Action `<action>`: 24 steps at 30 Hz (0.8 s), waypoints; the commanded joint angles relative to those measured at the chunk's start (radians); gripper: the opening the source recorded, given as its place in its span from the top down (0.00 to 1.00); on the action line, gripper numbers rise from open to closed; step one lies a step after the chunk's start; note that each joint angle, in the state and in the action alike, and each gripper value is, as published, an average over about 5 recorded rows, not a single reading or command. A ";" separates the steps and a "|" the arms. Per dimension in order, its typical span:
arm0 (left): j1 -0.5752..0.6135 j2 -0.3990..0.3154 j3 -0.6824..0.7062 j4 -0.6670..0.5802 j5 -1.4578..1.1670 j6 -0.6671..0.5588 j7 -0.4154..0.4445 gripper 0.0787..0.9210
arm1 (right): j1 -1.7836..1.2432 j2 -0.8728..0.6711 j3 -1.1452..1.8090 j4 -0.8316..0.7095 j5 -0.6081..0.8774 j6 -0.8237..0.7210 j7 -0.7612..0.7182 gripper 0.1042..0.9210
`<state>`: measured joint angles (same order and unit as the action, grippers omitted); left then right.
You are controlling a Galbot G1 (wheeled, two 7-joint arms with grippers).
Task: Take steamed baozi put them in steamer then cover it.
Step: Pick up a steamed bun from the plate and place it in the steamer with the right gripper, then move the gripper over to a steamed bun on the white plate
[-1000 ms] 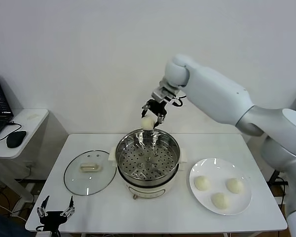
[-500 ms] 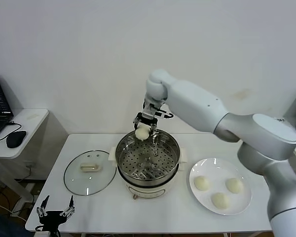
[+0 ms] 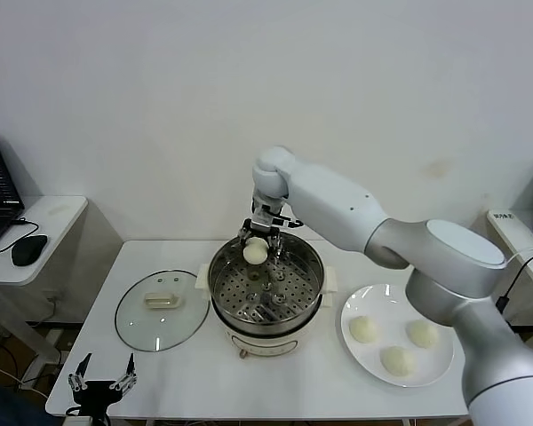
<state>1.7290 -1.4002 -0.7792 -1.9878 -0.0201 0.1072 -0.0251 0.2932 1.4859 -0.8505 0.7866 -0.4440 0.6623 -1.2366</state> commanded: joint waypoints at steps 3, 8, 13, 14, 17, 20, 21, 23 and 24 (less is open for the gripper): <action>0.000 0.001 0.000 0.003 -0.002 0.001 0.001 0.12 | -0.022 0.009 0.019 -0.033 -0.048 0.015 0.006 0.36; -0.003 0.000 0.002 0.008 0.000 0.002 0.001 0.12 | -0.030 -0.010 0.018 -0.017 -0.035 0.007 -0.005 0.36; -0.005 0.000 0.003 0.010 0.001 0.002 0.001 0.12 | -0.030 -0.016 0.017 -0.013 -0.019 -0.010 0.006 0.27; -0.005 0.000 0.003 0.010 0.002 0.002 0.001 0.12 | -0.028 -0.017 0.016 -0.013 -0.003 -0.018 0.008 0.23; -0.004 0.001 0.003 0.010 0.002 0.003 0.002 0.12 | -0.016 -0.022 0.013 -0.014 0.066 -0.049 0.005 0.15; -0.004 0.001 0.004 0.009 0.003 0.003 0.002 0.12 | 0.006 -0.034 0.019 -0.001 0.144 -0.087 -0.013 0.12; -0.004 0.001 0.004 0.009 0.003 0.003 0.002 0.12 | 0.015 -0.042 0.022 0.010 0.177 -0.109 -0.023 0.12; -0.004 0.001 0.005 0.009 0.004 0.003 0.002 0.12 | 0.037 -0.071 0.023 0.052 0.261 -0.172 -0.047 0.12; -0.004 0.000 0.006 0.008 0.004 0.004 0.003 0.12 | 0.050 -0.092 0.020 0.081 0.310 -0.217 -0.057 0.12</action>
<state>1.7257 -1.4006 -0.7729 -1.9798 -0.0154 0.1115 -0.0217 0.3278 1.4111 -0.8406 0.8424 -0.2514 0.5119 -1.2753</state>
